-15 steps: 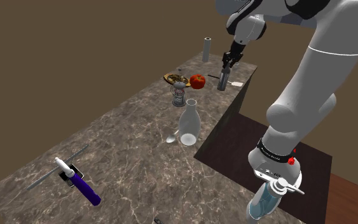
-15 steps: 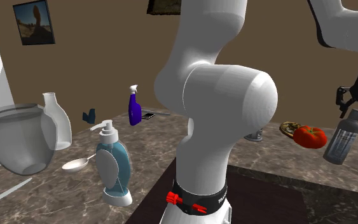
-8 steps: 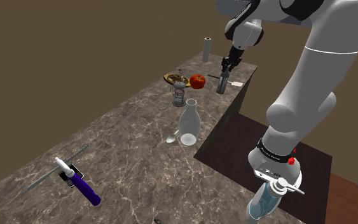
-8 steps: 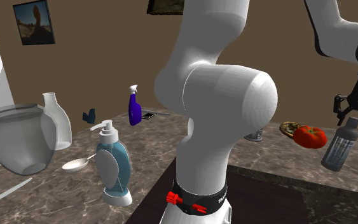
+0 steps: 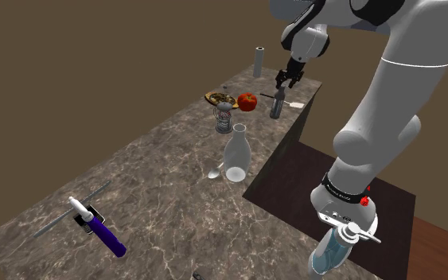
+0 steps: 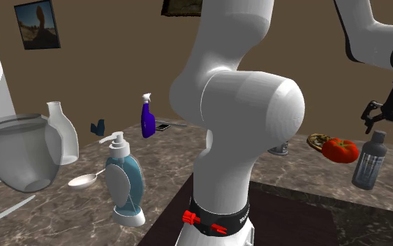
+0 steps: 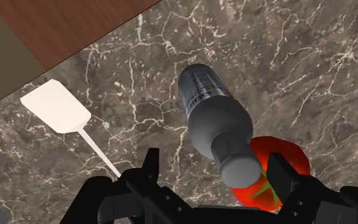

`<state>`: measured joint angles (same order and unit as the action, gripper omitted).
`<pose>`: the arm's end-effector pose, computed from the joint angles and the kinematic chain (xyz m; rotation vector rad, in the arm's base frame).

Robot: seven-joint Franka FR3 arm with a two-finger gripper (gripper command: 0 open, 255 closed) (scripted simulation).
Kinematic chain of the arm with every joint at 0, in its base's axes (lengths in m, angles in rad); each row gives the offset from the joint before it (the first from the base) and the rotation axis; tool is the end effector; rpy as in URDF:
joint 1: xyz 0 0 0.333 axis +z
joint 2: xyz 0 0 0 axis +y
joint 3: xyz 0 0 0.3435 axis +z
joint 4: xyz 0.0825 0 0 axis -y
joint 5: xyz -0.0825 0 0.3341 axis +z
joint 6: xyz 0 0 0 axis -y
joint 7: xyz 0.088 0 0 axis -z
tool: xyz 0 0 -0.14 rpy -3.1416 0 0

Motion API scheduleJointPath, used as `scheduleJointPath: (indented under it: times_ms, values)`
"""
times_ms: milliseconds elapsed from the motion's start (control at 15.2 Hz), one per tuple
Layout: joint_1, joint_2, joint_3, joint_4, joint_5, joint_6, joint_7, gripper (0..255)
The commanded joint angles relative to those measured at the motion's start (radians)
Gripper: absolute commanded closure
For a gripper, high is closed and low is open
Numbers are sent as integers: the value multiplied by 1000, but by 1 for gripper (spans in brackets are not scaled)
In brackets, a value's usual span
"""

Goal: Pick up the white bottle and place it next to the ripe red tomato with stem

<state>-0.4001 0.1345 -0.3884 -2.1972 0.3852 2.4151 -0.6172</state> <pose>0.3811 -0.3643 0.3656 -2.9475 0.6630 -0.3280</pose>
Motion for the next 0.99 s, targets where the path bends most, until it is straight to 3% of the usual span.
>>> scheduleJointPath:
  times_ms: [0, 132, 396, 924]
  values:
    - [0, 0, 0, 0, 0, 0, 0, 0]
    - [0, 0, 0, 0, 0, 0, 0, 0]
    - [-2, -95, -21, 21, -83, -101, 55, 0]
    - [-2, -95, -21, 21, -83, -101, 55, 0]
